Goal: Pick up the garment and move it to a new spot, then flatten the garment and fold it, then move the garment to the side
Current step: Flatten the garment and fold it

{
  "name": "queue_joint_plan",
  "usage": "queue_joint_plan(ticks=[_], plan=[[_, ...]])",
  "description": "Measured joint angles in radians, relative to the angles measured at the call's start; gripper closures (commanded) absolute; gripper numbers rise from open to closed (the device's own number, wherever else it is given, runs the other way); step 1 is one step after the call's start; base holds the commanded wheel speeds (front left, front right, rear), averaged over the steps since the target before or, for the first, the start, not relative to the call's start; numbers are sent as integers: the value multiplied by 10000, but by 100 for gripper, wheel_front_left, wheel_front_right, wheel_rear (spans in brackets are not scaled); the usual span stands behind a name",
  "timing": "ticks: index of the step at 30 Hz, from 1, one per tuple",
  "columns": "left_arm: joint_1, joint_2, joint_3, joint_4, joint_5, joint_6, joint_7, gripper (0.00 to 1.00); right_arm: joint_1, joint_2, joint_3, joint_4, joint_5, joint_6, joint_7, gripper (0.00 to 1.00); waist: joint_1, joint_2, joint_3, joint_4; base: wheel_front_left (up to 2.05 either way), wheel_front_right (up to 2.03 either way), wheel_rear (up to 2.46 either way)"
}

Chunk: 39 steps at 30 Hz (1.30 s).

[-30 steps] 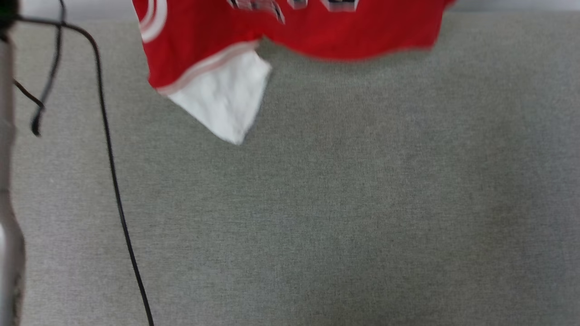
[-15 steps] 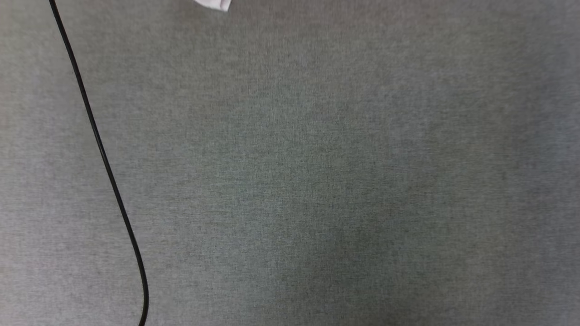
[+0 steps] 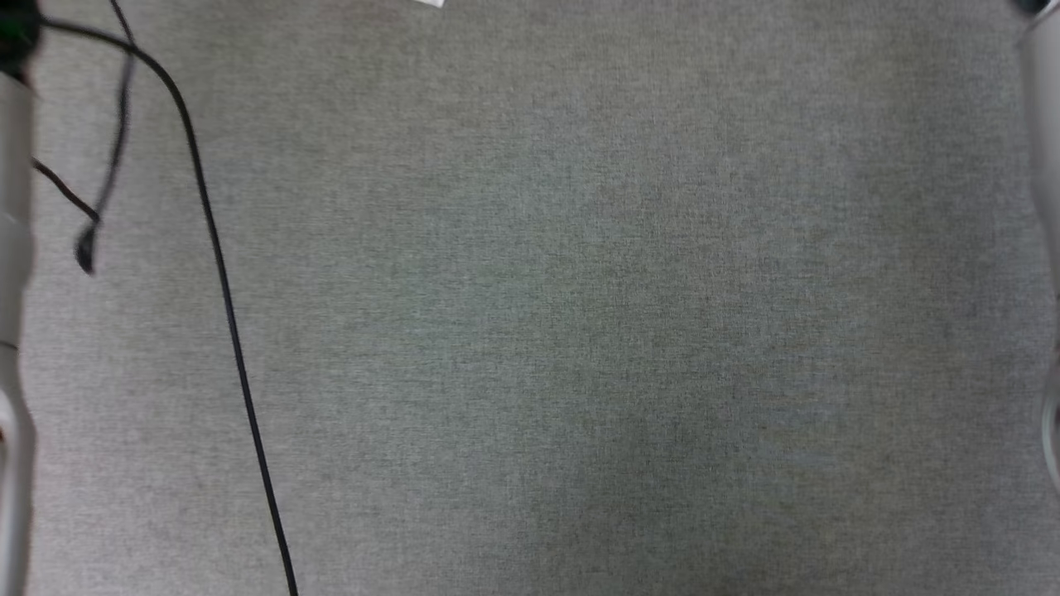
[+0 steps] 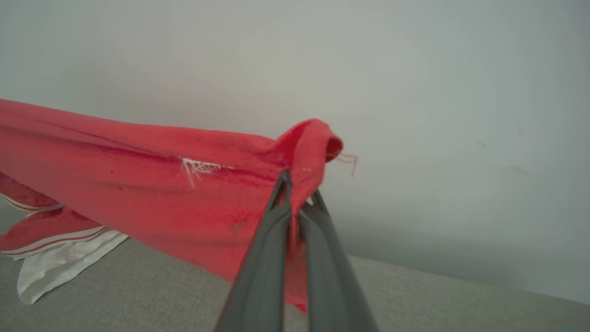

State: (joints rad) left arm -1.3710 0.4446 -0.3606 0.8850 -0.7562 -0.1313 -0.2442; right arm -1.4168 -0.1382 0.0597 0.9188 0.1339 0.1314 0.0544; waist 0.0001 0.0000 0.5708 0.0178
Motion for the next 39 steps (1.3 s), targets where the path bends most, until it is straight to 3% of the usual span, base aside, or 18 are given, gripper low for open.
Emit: queue_joint_plan(ticks=[7,22,29,30,39], plan=[[1674,-134,-33,-443,-222,0,-157,100,1600,-173,569,150,642,2,-493,100,-1,0,-631,153,0,0,0],[6565,-907,2086,-3377,1229,151,-173,100,5157,-819,1267,-892,2011,2,-746,100,-2,1,-2356,278,0,0,0],[8781,-1373,2669,-4443,1793,261,-173,100,7037,-1011,1208,-1802,2416,4,-696,100,-3,1,-3195,375,0,0,0],[9590,-1488,2757,-4847,2011,301,-173,100,7876,-1120,1068,-2270,2472,6,-621,100,-3,1,-3554,428,0,0,0],[11903,-1618,2800,-5866,2238,627,-138,100,10742,-1024,332,-3996,2596,8,-265,100,-4,1,-4651,584,0,0,0]])
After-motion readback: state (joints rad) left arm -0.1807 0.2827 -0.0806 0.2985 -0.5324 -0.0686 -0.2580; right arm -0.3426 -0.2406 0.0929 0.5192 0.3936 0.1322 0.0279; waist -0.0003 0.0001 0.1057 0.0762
